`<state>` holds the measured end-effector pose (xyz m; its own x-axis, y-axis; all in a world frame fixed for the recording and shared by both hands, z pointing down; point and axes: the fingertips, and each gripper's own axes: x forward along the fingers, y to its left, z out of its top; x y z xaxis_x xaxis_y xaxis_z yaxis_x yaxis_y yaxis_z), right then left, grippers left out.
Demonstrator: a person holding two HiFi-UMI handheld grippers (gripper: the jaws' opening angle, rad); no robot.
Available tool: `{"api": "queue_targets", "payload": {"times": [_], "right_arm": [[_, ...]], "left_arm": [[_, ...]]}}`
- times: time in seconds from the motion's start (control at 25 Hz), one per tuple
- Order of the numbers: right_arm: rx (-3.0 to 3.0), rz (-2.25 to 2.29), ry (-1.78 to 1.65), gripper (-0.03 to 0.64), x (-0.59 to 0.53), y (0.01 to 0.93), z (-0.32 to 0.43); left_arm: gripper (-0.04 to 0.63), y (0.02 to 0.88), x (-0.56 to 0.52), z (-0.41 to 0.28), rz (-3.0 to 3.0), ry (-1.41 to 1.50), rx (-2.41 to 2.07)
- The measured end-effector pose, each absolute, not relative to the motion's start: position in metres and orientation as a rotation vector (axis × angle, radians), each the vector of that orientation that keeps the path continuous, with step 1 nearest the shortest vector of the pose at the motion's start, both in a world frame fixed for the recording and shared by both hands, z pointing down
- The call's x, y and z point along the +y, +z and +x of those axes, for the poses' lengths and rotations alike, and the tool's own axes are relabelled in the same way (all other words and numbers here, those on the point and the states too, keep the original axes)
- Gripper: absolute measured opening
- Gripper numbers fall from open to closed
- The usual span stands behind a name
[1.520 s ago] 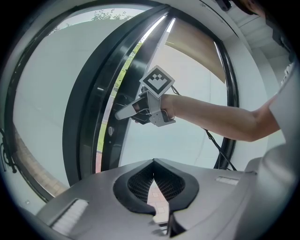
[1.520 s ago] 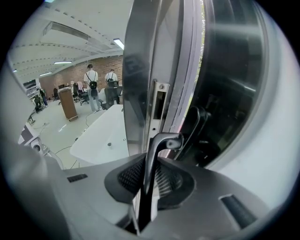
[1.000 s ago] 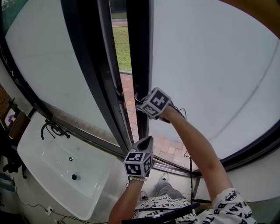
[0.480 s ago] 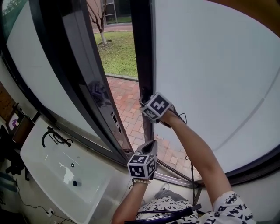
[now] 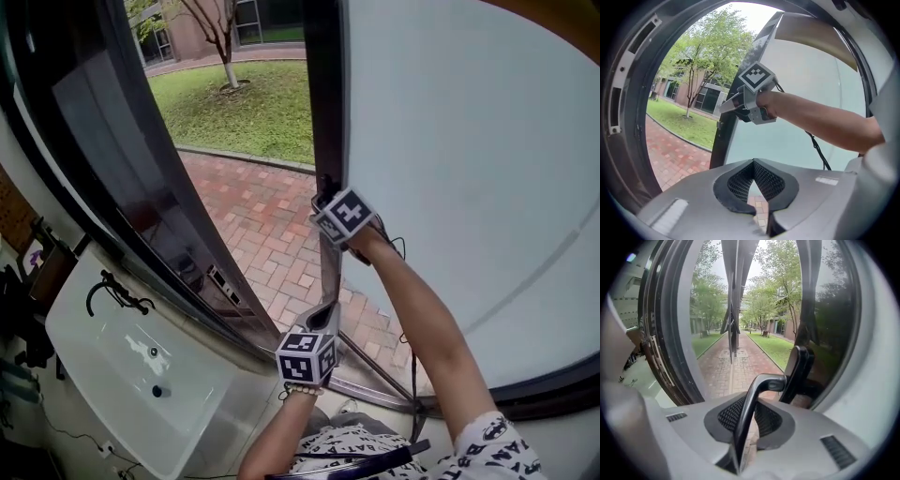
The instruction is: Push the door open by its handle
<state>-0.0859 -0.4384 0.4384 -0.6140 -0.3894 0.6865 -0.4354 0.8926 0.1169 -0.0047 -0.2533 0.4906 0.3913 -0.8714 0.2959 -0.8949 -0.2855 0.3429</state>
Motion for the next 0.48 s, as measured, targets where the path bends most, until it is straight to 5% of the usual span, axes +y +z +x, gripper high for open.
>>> {"api": "queue_targets", "payload": {"times": [0.48], "right_arm": [[-2.285,0.748,0.182,0.058,-0.528,0.44,-0.024]], "left_arm": [[-0.015,0.505,-0.326,0.01,2.271,0.151,-1.394]]}}
